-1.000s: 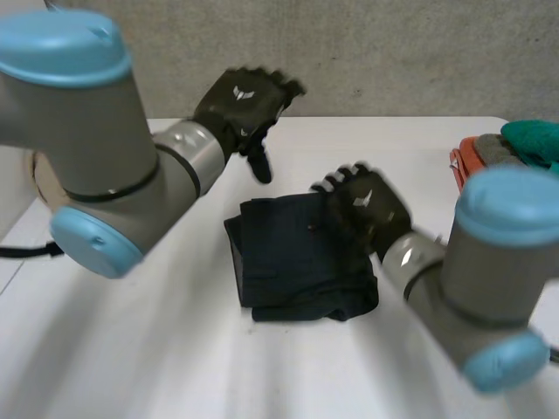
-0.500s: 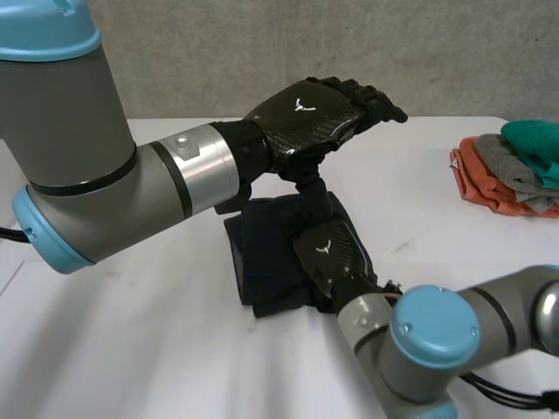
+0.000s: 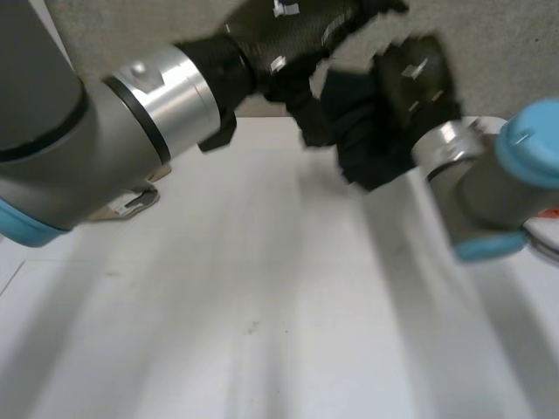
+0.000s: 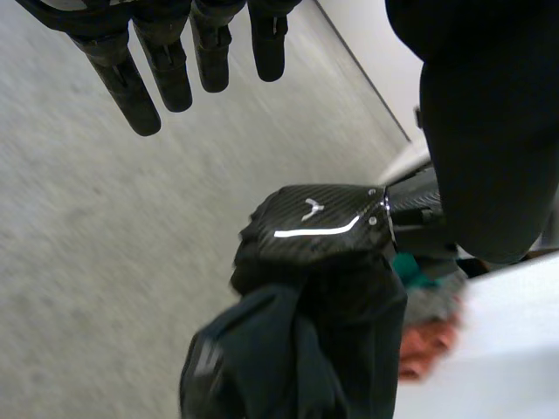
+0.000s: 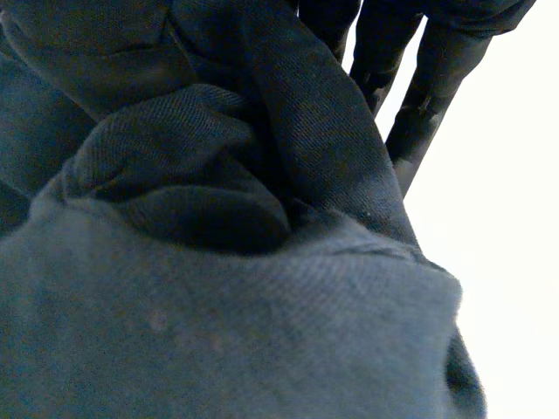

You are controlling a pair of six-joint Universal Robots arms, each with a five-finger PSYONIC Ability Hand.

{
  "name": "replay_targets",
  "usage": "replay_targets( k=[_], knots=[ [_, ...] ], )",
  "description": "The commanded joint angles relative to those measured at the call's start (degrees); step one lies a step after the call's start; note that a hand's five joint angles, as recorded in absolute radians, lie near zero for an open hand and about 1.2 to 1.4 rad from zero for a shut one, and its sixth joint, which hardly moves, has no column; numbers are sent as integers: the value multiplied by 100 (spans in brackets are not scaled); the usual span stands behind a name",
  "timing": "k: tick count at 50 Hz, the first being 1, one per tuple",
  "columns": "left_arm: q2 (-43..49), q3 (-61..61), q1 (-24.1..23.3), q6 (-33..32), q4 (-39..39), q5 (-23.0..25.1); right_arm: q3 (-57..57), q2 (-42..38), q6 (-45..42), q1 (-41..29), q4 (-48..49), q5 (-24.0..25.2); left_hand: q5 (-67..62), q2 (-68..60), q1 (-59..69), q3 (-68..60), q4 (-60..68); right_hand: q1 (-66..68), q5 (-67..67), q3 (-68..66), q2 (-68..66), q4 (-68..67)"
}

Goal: Fold the laundry.

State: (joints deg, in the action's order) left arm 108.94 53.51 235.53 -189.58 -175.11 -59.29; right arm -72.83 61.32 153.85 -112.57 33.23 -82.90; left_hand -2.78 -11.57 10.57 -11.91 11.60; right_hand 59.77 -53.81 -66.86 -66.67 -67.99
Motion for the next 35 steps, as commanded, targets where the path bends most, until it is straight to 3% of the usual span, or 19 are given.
replay_targets(
  k=[1, 10, 15, 19, 24, 29, 35],
  knots=[
    [-294, 28, 2, 667, -480, -118, 963, 134, 399, 1280, 61, 599, 156, 34, 66, 68, -37, 2023, -1619, -1314, -1333, -1201],
    [-312, 142, 19, 852, -525, -91, 1526, 12, 1735, 3178, 324, 1838, 139, 18, 83, 51, -20, 2023, -1619, -1314, -1333, -1201],
    [-286, 247, 28, 843, -542, -74, 1605, -742, 2525, 3969, 1446, 2627, 139, 18, 83, 51, -20, 2023, -1619, -1314, -1333, -1201],
    [-216, 256, 19, 835, -542, -74, 1676, -1506, 2764, 4251, 2177, 3286, 122, 1, 99, 35, -4, 2023, -1619, -1314, -1333, -1201],
    [-75, 309, 19, 826, -542, -82, 1693, -2299, 2800, 4533, 2293, 3833, 122, 1, 99, 35, -4, 2023, -1619, -1314, -1333, -1201],
    [30, 379, 19, 817, -542, -82, 1615, -2783, 2800, 4586, 2346, 4211, 122, 1, 99, 35, -4, 2023, -1619, -1314, -1333, -1201],
    [136, 379, 19, 826, -542, -91, 1553, -2810, 2799, 4577, 2451, 4370, 122, 1, 99, 35, -4, 2023, -1619, -1314, -1333, -1201]
  ],
)
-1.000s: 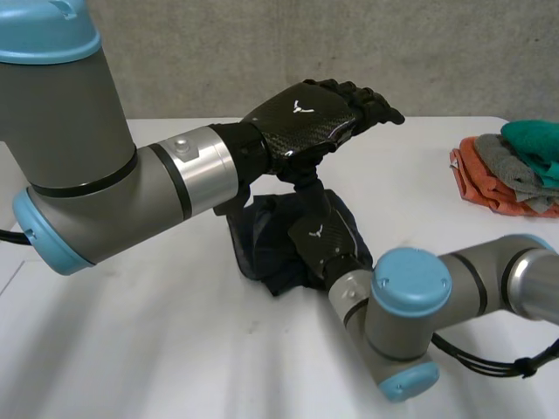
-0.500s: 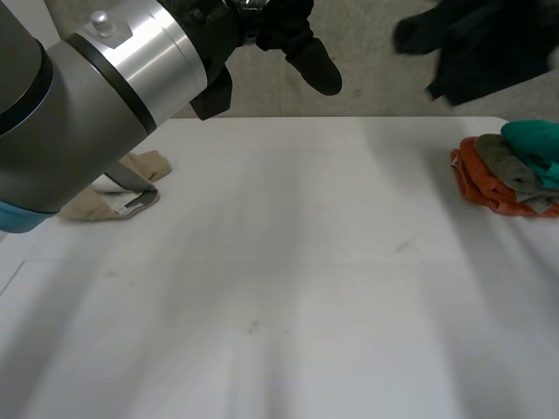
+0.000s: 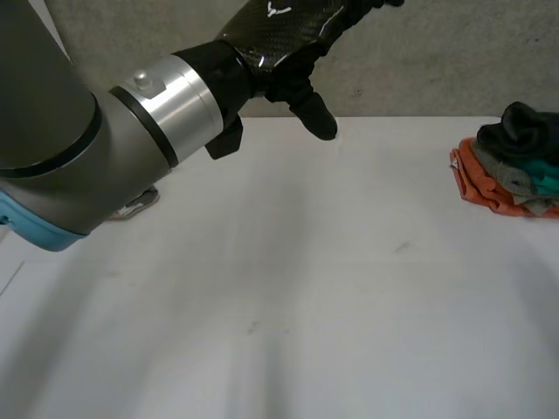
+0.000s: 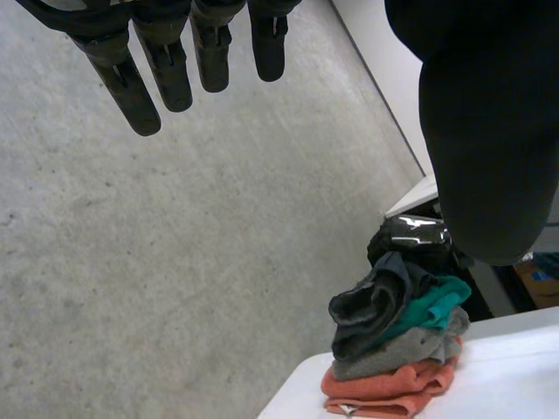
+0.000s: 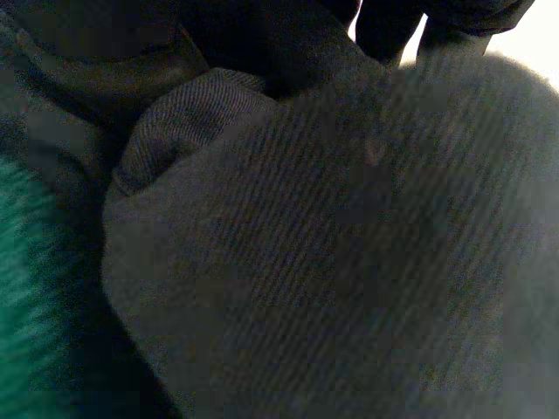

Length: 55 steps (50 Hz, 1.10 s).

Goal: Fold the laundry.

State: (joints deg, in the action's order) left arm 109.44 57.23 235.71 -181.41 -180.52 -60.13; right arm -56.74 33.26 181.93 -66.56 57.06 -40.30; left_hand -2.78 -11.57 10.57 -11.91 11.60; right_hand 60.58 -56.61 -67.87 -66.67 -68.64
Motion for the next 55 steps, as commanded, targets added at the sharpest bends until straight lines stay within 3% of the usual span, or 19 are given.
replay_targets(
  k=[1, 3, 6, 7, 11, 13, 18, 21, 26, 31, 38, 41, 44, 49, 53, 55],
  knots=[
    [95, 8, -7, 9, 0, -7, -65, -3, -8, -32, 112, 110, 122, 1, 99, 35, -4, 1942, -1339, -1213, -1333, -1136],
    [95, 17, -7, 9, 9, -16, -74, -3, 1, -41, 209, 102, 122, 1, 99, 35, -4, 1942, -1339, -1213, -1333, -1136],
    [95, 17, -25, 9, 9, -34, -136, 32, 18, -41, 183, -47, 122, 1, 99, 35, -4, -4034, 4637, 4763, 4643, 4840],
    [95, 25, -42, 0, 9, -43, -153, 40, 27, -41, 122, -135, 122, 1, 99, 35, -4, -5058, 5661, 5787, 5667, 5864],
    [78, 25, -51, 9, 9, -43, -188, 505, 71, -33, -817, -1092, 122, 1, 99, 35, -4, -5058, 5661, 5787, 5667, 5864],
    [51, 25, -60, 9, 9, -43, -215, 1049, 45, -24, -1748, -1497, 122, 1, 99, 35, -4, -5058, 5661, 5787, 5667, 5864],
    [34, 25, -69, 18, 17, -43, -355, 1955, -192, 178, -3410, -1516, 122, 1, 99, 35, -4, -5058, 5661, 5787, 5667, 5864],
    [-1, 43, -121, 18, 26, -43, -662, 2622, -831, 625, -4402, -1516, 122, 1, 99, 35, -4, -5058, 5661, 5787, 5667, 5864],
    [-45, 148, -236, 9, 17, -25, -1067, 3336, -1817, 1109, -5063, -1533, 122, 1, 99, 35, -4, -5058, 5661, 5787, 5667, 5864],
    [-125, 201, -253, 18, 17, -25, -1076, 3626, -2626, 1575, -5494, -1875, 122, 1, 99, 35, -4, -5058, 5661, 5787, 5667, 5864],
    [-195, 131, -271, 62, 0, -51, -848, 3881, -3119, 1673, -5259, -3325, 122, 1, 99, 35, -4, -5058, 5661, 5787, 5667, 5864],
    [-318, -79, -253, 123, -62, -148, -935, 4162, -3049, 1349, -4653, -3520, 139, 18, 83, 51, -20, -5058, 5661, 5787, 5667, 5864],
    [-362, -369, -201, 325, -141, -525, -1225, 4584, -2900, 444, -4116, -3423, 139, 18, 83, 51, -20, -5058, 5661, 5787, 5667, 5864],
    [-371, -870, -69, 422, -132, -1465, -2086, 5173, -2610, -787, -3325, -2844, 122, 1, 99, 35, -4, -5058, 5661, 5787, 5667, 5864],
    [-379, -915, 676, 203, 96, -2011, -2955, 5577, -2496, -1709, -2885, -2211, 72, -50, 150, -16, 47, -5058, 5661, 5787, 5667, 5864],
    [-362, -880, 1239, -253, 438, -2204, -3395, 5639, -2530, -2202, -2841, -2044, 88, -33, 133, 1, 30, -5058, 5661, 5787, 5667, 5864]
  ],
)
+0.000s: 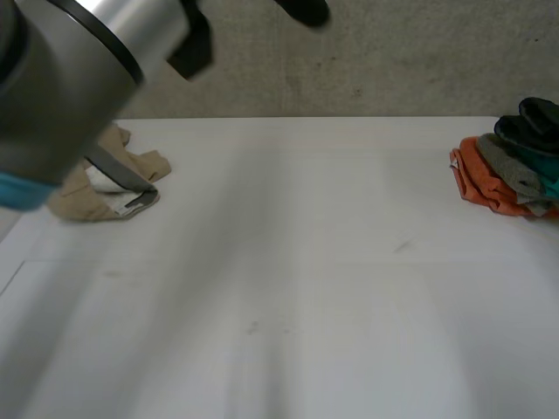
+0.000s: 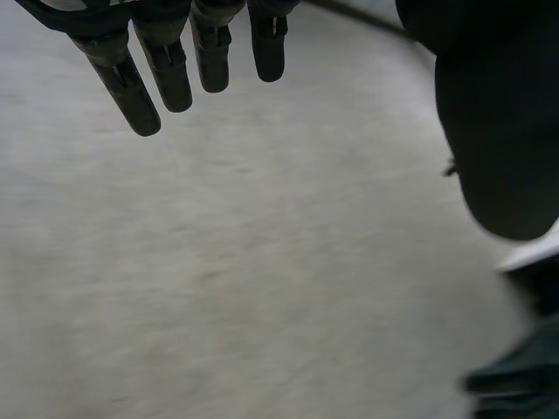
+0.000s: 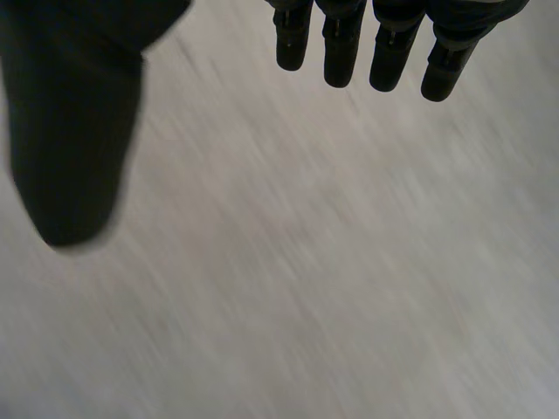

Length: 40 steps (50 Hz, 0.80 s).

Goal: Fold the laundry.

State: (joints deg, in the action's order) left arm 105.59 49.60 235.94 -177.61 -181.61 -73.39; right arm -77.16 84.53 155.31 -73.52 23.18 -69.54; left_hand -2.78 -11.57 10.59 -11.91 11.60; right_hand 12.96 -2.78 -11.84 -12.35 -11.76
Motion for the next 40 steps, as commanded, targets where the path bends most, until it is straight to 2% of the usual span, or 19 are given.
replay_targets(
  k=[1, 2, 3, 9, 11, 14, 17, 18, 22, 32, 34, 36, 37, 40],
  knots=[
    [40, -99, 1374, -835, 670, -931, -1484, 521, 131, -1656, 539, 889, 89, -33, 131, 1, 30, -296, 278, 184, 235, 176],
    [67, -82, 1524, -1054, 767, -975, -1616, 512, 131, -1796, 530, 889, 105, -16, 114, 18, 13, -296, 278, 184, 235, 176],
    [154, -21, 1786, -1561, 933, -1010, -1853, 495, 105, -2067, 504, 846, 155, 34, 64, 68, -37, -296, 278, 184, 235, 176],
    [1199, 173, 2456, -3252, 953, -1072, -2435, 100, -123, -2825, 328, 512, 240, 119, -21, 152, -121, -296, 278, 184, 235, 176],
    [1716, 95, 2675, -3795, 726, -1046, -2531, -233, -325, -3053, 241, 285, 257, 135, -37, 169, -138, -296, 278, 184, 235, 176],
    [2515, -98, 2922, -4236, 243, -950, -2584, -602, -588, -3212, 135, -6, 257, 135, -37, 169, -138, -296, 278, 184, 235, 176],
    [3071, -274, 3133, -4466, -136, -660, -2655, -823, -782, -3265, 64, -200, 274, 152, -54, 186, -155, -296, 278, 184, 235, 176],
    [3421, -397, 3264, -4589, -346, -389, -2716, -894, -896, -3274, 38, -305, 274, 152, -54, 186, -155, -296, 278, 184, 235, 176],
    [4239, -792, 3520, -4826, -646, 148, -2892, -938, -1003, -3239, 29, -350, 274, 152, -54, 186, -155, -296, 278, 184, 235, 176],
    [5832, -2383, 3740, -4862, -656, 721, -3129, -991, -994, -3178, 99, -350, -61, -183, 281, -149, 180, -296, 278, 184, 235, 176],
    [6008, -2604, 3749, -4862, -656, 791, -3129, -1035, -994, -3178, 99, -376, -2322, -2444, 2542, -2410, 2441, -296, 278, 184, 235, 176],
    [6026, -2648, 3740, -4862, -673, 783, -3129, -1044, -994, -3178, 99, -385, -5746, -5867, 5965, -5834, 5865, -296, 278, 184, 235, 176],
    [5991, -2622, 3679, -4906, -717, 687, -3129, -1044, -994, -3178, 99, -385, -6712, -6833, 6931, -6800, 6831, -296, 278, 184, 235, 176],
    [5798, -2543, 3556, -4880, -753, 423, -3121, -1044, -1003, -3178, 108, -385, -6722, -6843, 6941, -6809, 6840, -296, 278, 184, 235, 176]
  ],
)
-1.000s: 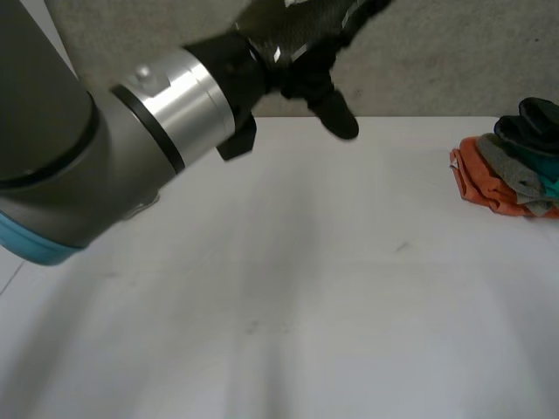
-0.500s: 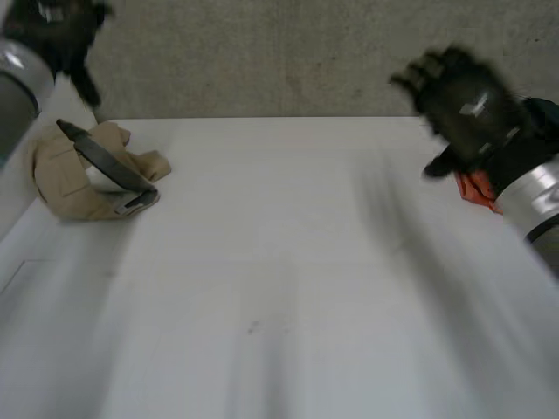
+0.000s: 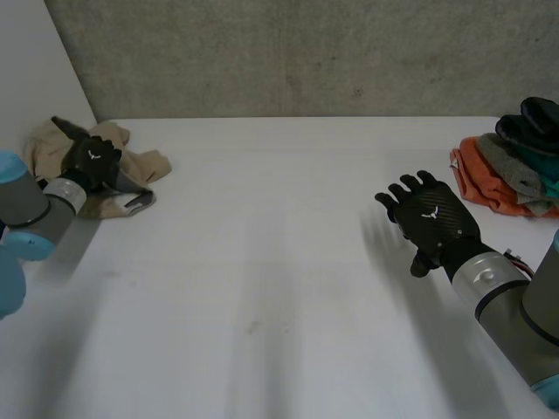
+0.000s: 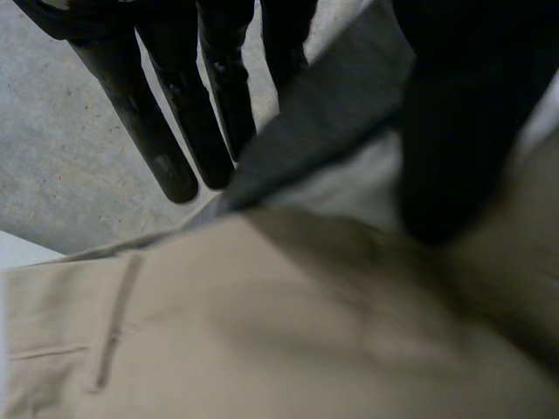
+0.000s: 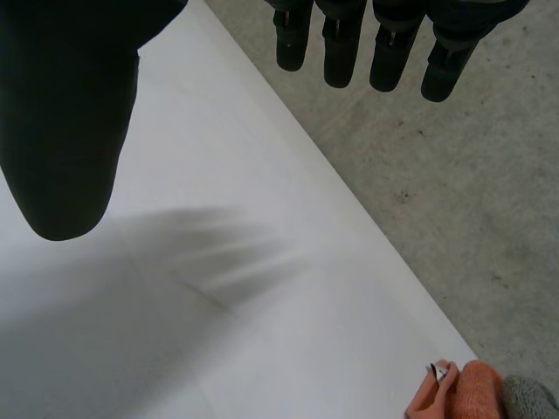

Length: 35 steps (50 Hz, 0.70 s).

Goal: Fold the laundry.

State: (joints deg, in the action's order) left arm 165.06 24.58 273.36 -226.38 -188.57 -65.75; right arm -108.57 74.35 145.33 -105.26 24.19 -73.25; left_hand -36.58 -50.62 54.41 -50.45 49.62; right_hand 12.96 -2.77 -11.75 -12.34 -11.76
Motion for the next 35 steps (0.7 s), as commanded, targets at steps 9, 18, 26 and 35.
replay_targets(
  k=[9, 18, 26, 35],
  knots=[
    [-3144, 1918, -941, 1287, -346, -1115, 21, 44, -5, -4, 7, -57, -3342, -2938, 2559, -2955, 3038, -296, 277, 175, 234, 176],
    [-4983, 3781, -2338, 2186, -338, -1089, 29, 246, 13, 14, -11, -312, -3342, -2938, 2559, -2955, 3038, -296, 277, 175, 234, 176],
    [-4300, 4284, -4289, 2142, -303, -1115, 91, 458, 92, 66, -37, -707, -3342, -2938, 2559, -2955, 3038, -296, 277, 175, 234, 176],
    [-3243, 3836, -5486, 2212, -127, -1124, 249, 466, 118, 523, -72, -1059, 707, 1112, -1490, 1095, -1011, -296, 277, 175, 234, 176]
  ],
)
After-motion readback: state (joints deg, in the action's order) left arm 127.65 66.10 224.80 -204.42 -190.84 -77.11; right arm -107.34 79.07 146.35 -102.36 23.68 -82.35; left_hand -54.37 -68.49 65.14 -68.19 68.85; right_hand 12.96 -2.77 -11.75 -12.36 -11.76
